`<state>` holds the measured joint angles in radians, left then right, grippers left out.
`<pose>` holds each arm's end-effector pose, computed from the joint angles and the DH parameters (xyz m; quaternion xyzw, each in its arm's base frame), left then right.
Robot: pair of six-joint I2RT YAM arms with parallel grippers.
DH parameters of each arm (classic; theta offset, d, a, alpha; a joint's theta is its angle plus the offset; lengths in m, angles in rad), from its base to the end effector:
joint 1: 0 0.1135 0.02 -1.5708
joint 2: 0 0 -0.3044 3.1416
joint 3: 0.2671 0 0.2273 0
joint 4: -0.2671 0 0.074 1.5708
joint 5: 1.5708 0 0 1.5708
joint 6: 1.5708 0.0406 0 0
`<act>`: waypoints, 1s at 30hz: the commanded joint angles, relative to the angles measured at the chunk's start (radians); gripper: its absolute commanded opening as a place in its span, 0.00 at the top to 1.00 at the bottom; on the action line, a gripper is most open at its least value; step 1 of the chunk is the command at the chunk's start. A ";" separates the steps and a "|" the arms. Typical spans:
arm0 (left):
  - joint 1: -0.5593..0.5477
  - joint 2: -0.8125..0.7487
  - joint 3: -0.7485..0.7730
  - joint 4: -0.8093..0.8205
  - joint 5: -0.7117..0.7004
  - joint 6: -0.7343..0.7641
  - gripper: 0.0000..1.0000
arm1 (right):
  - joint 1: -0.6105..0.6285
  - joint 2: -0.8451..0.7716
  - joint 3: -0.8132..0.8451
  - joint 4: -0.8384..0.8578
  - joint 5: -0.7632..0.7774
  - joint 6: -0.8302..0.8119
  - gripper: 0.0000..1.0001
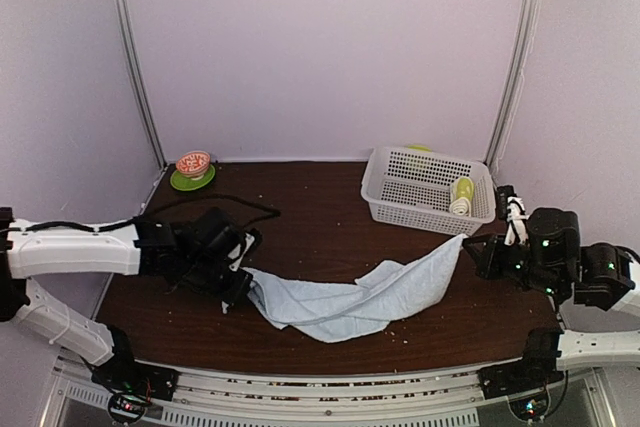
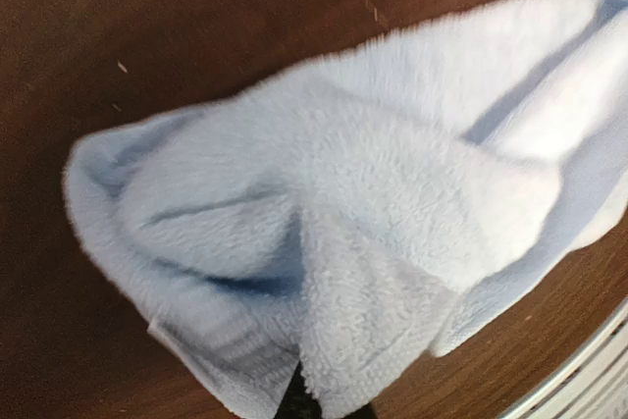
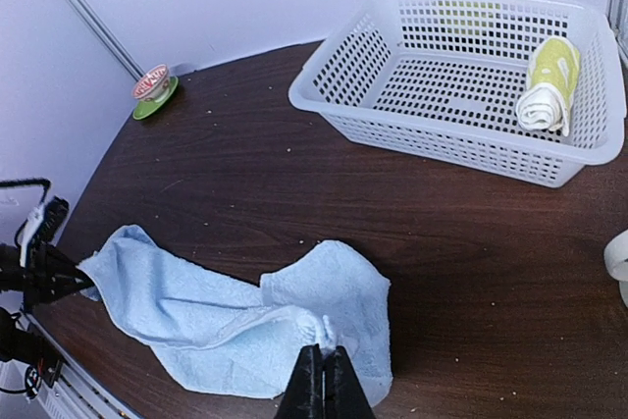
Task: Roll the towels
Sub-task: Flatten out the towel at the center of the board.
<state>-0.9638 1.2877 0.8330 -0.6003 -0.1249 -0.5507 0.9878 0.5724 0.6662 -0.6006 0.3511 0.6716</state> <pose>0.1266 -0.1734 0.2640 0.1823 0.9478 -0.1310 0.2264 0.0528 0.0548 0.3042 -0.0461 0.8519 0.2669 0.4482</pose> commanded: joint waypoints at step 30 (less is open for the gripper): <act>-0.168 0.129 -0.015 -0.205 -0.120 -0.102 0.35 | -0.113 -0.007 0.028 -0.209 0.210 0.095 1.00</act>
<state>-1.1122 1.3624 0.7872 -0.7994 -0.2111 -0.6594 0.8867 0.5751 0.6727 -0.7765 0.5434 0.7490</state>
